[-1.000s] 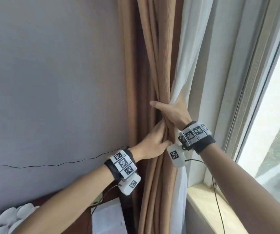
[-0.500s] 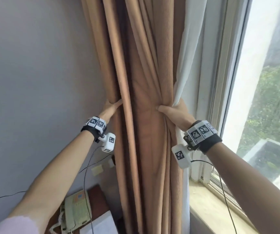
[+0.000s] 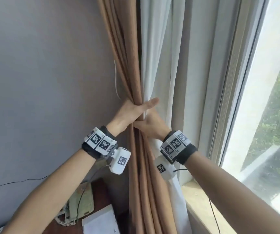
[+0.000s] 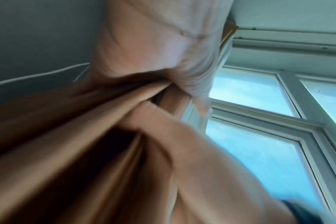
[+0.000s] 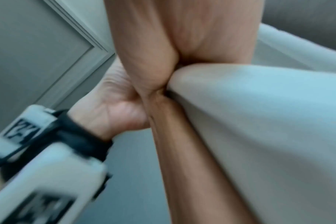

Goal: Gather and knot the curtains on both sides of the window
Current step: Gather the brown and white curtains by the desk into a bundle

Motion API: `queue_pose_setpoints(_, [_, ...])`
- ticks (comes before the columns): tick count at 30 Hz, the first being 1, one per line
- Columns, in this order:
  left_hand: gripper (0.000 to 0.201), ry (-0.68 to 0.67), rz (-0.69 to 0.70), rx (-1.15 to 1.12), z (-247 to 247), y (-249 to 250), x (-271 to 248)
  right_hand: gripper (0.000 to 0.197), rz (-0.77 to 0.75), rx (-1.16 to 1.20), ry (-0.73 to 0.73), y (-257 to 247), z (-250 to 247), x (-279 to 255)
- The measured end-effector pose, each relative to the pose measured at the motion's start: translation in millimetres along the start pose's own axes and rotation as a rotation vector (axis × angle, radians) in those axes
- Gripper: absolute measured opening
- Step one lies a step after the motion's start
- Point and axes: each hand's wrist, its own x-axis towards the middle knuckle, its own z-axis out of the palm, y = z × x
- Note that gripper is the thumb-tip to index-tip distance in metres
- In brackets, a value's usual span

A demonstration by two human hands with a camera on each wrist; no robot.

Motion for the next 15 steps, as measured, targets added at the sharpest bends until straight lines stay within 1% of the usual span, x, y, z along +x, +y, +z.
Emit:
queue_pose_setpoints(1, [0.063,0.027,-0.022,0.001,-2,5,1,0.077,-0.033,0.048,-0.051,2,6,-5])
queue_pose_setpoints(2, [0.051,0.051,-0.028,-0.010,-4,5,3,0.099,-0.071,0.073,-0.097,4,9,-11])
queue_pose_setpoints(3, [0.041,0.091,-0.031,-0.017,-5,4,6,0.112,-0.121,0.085,-0.149,8,10,-18])
queue_pose_setpoints(4, [0.033,0.155,-0.029,-0.018,-6,2,10,0.119,-0.162,0.098,-0.213,11,9,-25])
queue_pose_setpoints(5, [0.025,0.241,-0.030,-0.007,-6,0,13,0.120,-0.188,0.101,-0.282,16,4,-31])
queue_pose_setpoints(6, [0.018,0.327,-0.026,0.012,-8,-2,17,0.116,-0.187,0.089,-0.321,23,-2,-37])
queue_pose_setpoints(7, [0.012,0.391,-0.013,0.036,-10,-3,21,0.105,-0.169,0.073,-0.296,28,-11,-44])
queue_pose_setpoints(8, [0.009,0.425,0.011,0.056,-11,-3,25,0.090,-0.158,0.056,-0.183,35,-18,-48])
queue_pose_setpoints(9, [0.008,0.439,0.032,0.078,-12,-1,26,0.077,-0.157,0.041,-0.002,43,-24,-49])
queue_pose_setpoints(10, [0.012,0.438,0.041,0.097,-14,0,27,0.072,-0.126,0.023,0.193,50,-29,-47])
queue_pose_setpoints(11, [0.016,0.437,0.037,0.112,-15,2,26,0.078,-0.070,0.014,0.346,57,-34,-42])
queue_pose_setpoints(12, [0.021,0.436,0.027,0.124,-17,2,25,0.092,0.005,0.021,0.417,61,-37,-35])
queue_pose_setpoints(13, [0.025,0.442,0.018,0.138,-18,4,22,0.110,0.092,0.064,0.387,63,-39,-28])
queue_pose_setpoints(14, [0.028,0.451,0.012,0.151,-18,5,19,0.128,0.176,0.133,0.305,64,-39,-19])
queue_pose_setpoints(15, [0.031,0.461,0.010,0.165,-19,5,14,0.141,0.233,0.205,0.218,65,-39,-10])
